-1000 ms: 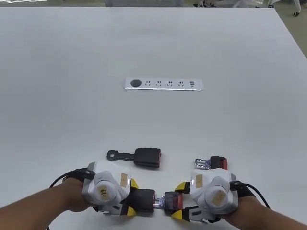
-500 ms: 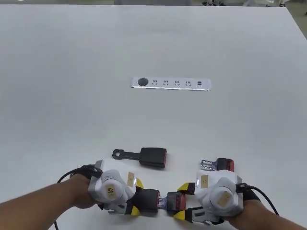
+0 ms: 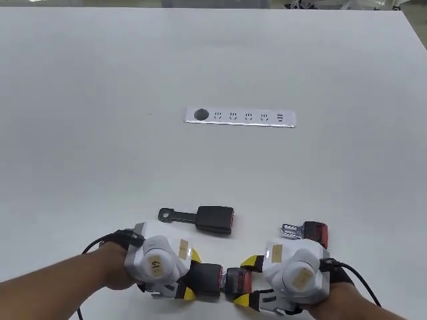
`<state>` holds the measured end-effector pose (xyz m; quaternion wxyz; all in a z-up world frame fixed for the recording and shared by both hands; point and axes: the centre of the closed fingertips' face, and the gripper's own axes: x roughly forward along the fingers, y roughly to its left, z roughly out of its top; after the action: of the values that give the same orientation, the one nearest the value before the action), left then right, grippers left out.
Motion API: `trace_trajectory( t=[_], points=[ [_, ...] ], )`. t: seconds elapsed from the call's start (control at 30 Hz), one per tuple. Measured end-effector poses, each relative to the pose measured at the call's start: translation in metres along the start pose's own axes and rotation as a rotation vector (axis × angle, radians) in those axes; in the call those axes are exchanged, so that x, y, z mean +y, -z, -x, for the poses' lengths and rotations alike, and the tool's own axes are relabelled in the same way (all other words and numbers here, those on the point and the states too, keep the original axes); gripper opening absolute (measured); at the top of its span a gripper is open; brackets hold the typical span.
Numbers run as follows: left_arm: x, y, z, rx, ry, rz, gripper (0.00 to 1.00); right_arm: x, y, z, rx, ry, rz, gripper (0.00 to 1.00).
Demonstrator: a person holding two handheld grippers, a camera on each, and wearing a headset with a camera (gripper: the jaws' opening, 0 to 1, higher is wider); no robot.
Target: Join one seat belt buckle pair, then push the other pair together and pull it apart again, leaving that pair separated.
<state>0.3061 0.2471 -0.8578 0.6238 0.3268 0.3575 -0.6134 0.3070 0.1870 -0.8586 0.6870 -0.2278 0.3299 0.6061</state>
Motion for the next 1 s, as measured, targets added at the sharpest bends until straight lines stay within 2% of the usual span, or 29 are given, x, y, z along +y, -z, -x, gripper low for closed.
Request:
trace_trajectory(
  t=[0.5,0.8,1.0],
  points=[
    [-0.0007,0.0002,-0.0008,0.003,0.001,-0.017,0.33,0.0009,0.0000,-0.0003,-0.004,-0.004,0.037,0.33],
    [-0.0007,0.0011,-0.0003,-0.024,0.003,-0.024,0.33,0.0017,-0.0002,0.0006,-0.023,-0.008,0.062,0.33],
    [-0.0004,0.0006,-0.0007,-0.050,0.004,-0.030,0.33,0.0019,-0.0002,0.0018,-0.057,-0.002,0.069,0.32]
  ],
)
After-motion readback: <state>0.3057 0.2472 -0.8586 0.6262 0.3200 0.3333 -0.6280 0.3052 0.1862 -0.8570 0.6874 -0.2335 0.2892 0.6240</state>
